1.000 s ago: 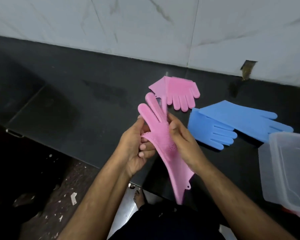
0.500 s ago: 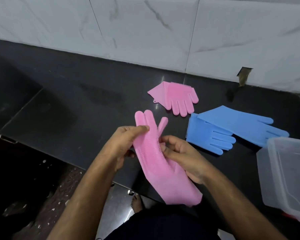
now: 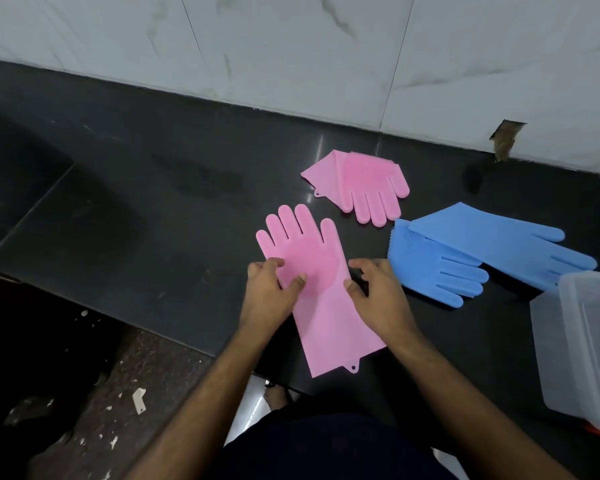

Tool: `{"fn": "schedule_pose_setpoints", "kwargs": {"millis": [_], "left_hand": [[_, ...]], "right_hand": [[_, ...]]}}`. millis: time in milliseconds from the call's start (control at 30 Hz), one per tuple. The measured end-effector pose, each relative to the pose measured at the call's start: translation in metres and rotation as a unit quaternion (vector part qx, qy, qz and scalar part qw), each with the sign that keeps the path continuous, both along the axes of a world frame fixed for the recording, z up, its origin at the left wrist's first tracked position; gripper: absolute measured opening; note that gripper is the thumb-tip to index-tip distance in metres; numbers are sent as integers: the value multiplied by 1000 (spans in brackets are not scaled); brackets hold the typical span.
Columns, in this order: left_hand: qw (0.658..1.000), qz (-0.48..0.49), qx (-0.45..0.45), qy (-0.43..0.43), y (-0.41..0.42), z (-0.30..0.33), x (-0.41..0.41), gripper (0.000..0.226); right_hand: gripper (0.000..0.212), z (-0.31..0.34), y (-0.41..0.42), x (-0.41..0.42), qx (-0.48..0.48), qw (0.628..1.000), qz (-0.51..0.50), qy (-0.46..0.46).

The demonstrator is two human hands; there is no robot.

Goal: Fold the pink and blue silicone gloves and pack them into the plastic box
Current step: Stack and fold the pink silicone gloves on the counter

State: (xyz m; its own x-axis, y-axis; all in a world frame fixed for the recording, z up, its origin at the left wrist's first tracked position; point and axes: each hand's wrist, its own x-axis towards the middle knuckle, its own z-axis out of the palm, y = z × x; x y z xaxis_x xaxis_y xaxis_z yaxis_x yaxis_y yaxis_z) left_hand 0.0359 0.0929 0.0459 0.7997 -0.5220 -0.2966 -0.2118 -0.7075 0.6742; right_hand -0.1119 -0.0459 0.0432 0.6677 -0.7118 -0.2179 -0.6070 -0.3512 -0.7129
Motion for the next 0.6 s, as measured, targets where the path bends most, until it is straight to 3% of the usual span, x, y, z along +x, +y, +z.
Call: {"fn": "schedule_pose_setpoints", "kwargs": {"millis": [133,300,467,600], "left_hand": [[1000,-12,15,-3,-14,-4,-7,66],[997,-72,8,-17,-34,1,-5,41],[992,-115,28,-35,-51,-1,-21,45],[982,-124,45,-133,-66,1,-31,44]], "right_hand": [[45,2,2,8,9,999,21,45],[45,5,-3,-10,83,995,14,57],[41,11,-7,-33,90,993,23,76],[40,14,-15,-43,82,993,42,79]]}}
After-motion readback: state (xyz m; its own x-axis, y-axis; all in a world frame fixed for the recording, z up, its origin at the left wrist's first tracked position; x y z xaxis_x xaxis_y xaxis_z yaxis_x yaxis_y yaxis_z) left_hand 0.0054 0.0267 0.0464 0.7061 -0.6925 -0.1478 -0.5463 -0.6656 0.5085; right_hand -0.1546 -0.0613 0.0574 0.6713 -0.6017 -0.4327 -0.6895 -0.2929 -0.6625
